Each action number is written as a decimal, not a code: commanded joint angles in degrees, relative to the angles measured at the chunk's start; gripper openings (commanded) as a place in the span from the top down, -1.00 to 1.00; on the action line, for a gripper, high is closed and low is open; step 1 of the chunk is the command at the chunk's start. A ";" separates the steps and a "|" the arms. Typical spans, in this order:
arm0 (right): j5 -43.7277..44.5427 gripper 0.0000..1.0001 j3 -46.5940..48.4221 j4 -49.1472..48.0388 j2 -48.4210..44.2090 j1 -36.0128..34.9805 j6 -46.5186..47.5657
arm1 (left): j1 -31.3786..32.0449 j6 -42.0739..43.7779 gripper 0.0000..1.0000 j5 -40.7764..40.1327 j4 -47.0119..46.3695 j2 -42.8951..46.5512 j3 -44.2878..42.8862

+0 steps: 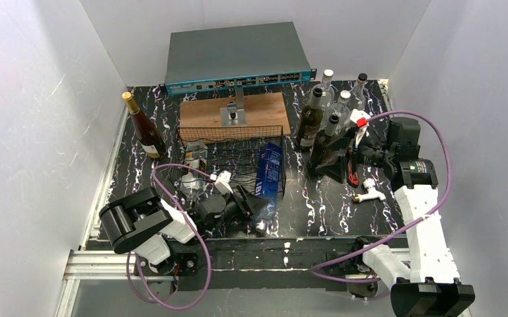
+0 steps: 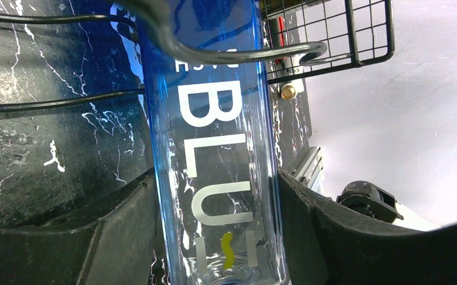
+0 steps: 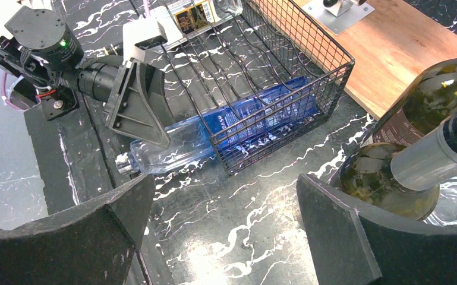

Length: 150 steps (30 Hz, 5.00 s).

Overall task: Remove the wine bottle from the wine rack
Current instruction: Pick up the wine bottle from the wine rack.

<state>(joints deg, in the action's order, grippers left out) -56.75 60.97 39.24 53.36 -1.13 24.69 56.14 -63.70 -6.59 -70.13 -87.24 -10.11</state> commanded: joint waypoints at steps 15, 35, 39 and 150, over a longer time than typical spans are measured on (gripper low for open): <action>-0.60 -0.97 -0.33 -0.81 0.38 0.16 1.15 | 0.80 1.24 1.00 1.24 1.66 12.69 6.15; 1.62 -0.96 0.31 5.93 3.60 -6.91 12.40 | 0.85 0.75 1.00 4.85 21.16 35.79 9.49; 6.79 -0.96 -0.63 5.95 5.23 -15.14 15.85 | 0.83 0.86 1.00 5.59 23.50 37.64 9.07; 13.56 -0.04 -3.93 -14.29 27.06 -57.58 35.62 | 0.80 -20.43 0.47 10.63 80.58 54.68 -22.23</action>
<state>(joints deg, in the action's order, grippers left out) -39.31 58.19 26.68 81.45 -59.18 60.88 56.73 -83.94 2.33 17.17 -34.41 -27.44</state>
